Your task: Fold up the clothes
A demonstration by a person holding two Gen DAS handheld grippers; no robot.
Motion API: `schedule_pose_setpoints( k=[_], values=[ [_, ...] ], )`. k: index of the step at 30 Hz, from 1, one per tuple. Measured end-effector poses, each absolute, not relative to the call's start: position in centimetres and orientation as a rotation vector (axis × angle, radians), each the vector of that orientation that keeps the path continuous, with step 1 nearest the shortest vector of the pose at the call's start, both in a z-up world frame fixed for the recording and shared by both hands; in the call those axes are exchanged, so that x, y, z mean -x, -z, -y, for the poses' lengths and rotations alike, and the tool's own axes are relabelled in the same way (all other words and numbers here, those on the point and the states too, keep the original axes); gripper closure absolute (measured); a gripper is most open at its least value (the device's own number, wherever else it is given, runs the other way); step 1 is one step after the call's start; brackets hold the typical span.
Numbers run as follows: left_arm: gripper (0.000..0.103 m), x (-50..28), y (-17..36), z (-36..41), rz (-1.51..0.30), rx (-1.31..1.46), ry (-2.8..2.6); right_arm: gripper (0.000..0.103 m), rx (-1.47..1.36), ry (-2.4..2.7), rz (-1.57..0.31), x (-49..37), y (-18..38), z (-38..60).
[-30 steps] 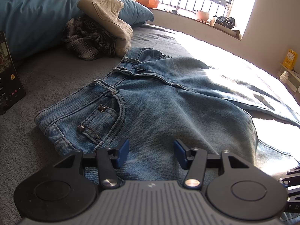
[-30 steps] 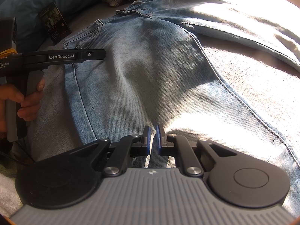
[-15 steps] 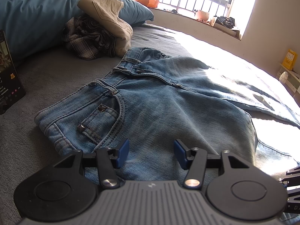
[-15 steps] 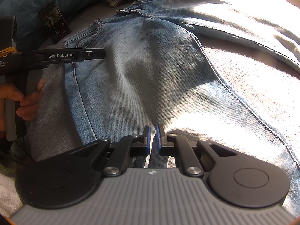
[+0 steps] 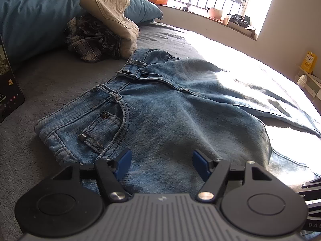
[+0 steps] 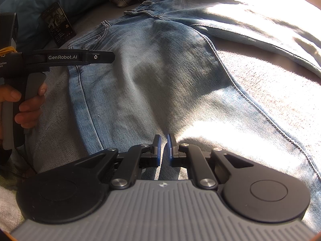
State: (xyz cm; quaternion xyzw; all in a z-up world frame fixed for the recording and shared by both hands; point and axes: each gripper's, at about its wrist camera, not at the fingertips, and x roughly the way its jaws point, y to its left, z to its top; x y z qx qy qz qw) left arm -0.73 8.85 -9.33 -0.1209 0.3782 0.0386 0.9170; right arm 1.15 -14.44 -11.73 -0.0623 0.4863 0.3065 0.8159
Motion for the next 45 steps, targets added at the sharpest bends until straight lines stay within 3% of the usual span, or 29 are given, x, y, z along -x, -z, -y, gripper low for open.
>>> schedule_pose_setpoints(
  k=[12, 45],
  values=[
    [0.002, 1.3, 7.5, -8.2, -0.697, 0.208, -0.117, 0.097, 0.134, -0.658, -1.038, -1.3, 11.8, 14.6],
    [0.000, 0.1, 8.9, -5.3, -0.750, 0.098, -0.080, 0.097, 0.142, -0.669, -1.037, -1.5, 11.9, 14.9]
  ],
)
